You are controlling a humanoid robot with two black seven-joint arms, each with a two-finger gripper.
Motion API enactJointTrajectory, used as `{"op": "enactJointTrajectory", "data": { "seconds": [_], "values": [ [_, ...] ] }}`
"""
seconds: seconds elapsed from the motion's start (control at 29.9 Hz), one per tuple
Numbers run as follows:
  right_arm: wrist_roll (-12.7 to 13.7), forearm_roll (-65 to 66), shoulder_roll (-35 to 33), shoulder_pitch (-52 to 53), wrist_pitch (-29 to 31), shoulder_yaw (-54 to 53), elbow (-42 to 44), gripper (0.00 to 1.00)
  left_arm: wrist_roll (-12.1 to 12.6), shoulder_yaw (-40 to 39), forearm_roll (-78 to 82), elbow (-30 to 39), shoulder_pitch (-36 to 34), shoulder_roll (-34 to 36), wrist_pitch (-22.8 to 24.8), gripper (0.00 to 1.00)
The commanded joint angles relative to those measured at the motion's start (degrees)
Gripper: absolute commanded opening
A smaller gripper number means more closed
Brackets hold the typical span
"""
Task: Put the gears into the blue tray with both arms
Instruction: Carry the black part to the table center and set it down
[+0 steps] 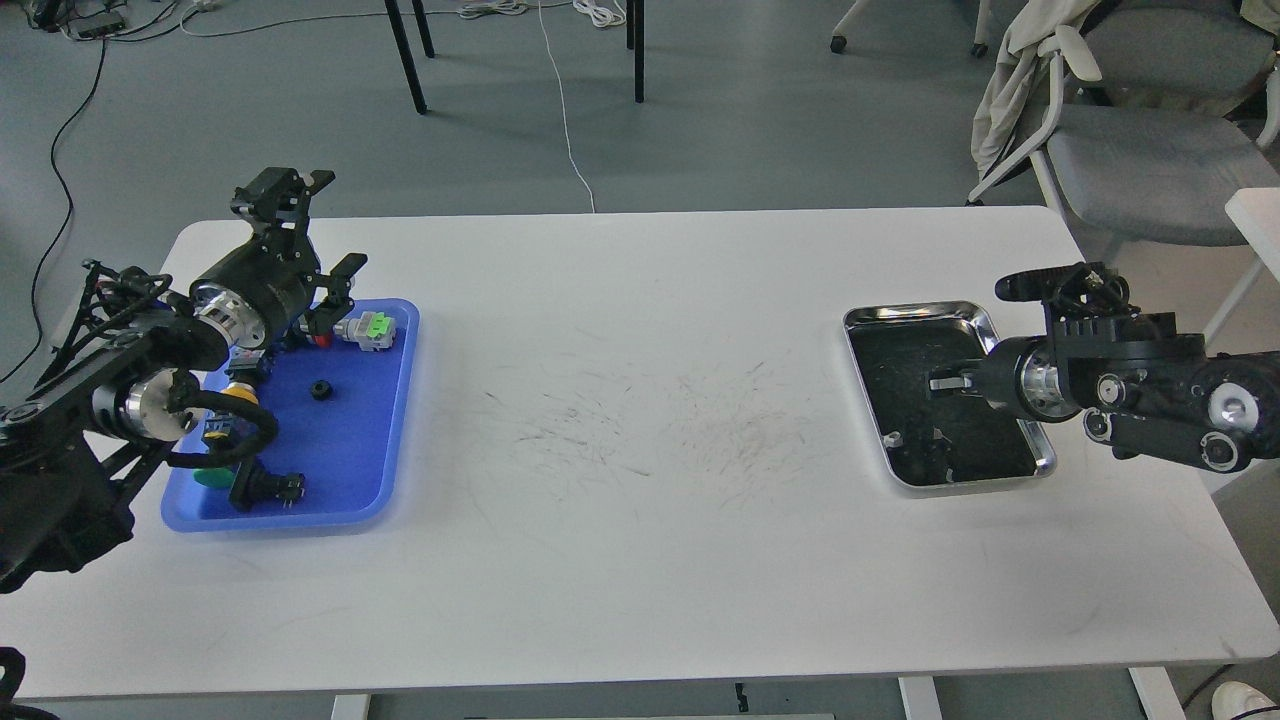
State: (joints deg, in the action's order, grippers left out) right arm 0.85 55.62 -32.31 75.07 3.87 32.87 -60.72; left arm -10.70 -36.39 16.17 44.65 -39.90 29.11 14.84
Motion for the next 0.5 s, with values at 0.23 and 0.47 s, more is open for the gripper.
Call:
{"op": "enactJointTrajectory", "data": {
  "seconds": [0.23,0.47],
  "values": [
    [-1.11,-13.41,5.31,12.2,-0.88,-5.53,-3.89,0.02,-0.02,0.0,0.0,-0.09,0.0,-0.01,-0.17,0.98],
    [-1.72,-27.57,24.72,10.54,-5.71,-8.7,1.9,0.02,-0.02,-0.09,0.0,-0.09,-0.09,0.07,-0.25,0.98]
  ]
}}
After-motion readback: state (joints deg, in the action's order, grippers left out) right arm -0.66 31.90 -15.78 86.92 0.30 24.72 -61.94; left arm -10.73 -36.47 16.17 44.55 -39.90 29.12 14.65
